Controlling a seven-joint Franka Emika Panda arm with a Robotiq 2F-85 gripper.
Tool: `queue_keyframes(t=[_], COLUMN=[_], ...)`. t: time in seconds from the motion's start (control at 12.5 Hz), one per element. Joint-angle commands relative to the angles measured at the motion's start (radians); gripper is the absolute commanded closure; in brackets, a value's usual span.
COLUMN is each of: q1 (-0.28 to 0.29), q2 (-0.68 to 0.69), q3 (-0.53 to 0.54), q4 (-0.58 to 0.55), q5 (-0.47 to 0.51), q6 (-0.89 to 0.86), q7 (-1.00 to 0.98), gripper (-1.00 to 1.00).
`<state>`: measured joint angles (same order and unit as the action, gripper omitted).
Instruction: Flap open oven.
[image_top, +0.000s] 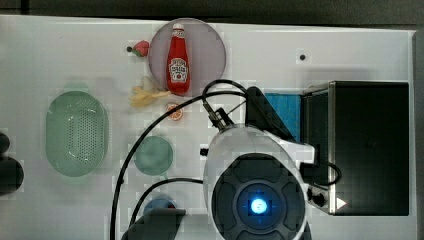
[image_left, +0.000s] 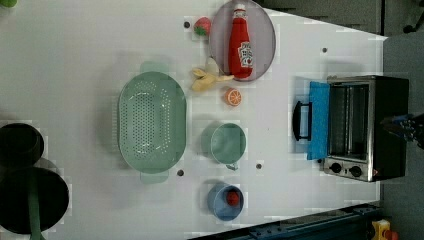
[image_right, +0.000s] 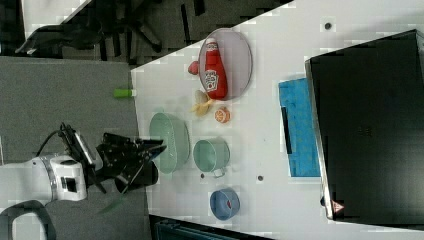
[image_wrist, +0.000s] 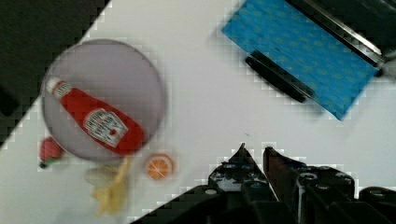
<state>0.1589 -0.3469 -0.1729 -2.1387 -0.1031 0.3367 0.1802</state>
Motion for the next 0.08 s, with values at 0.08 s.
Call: queue_keyframes(t=[0.08], q1=[0.002], q2=[0.006], q3=[-0.005], q4=[0.068], q5=[0.020], q6=[-0.148], q7=[0.039], gripper=[0.65])
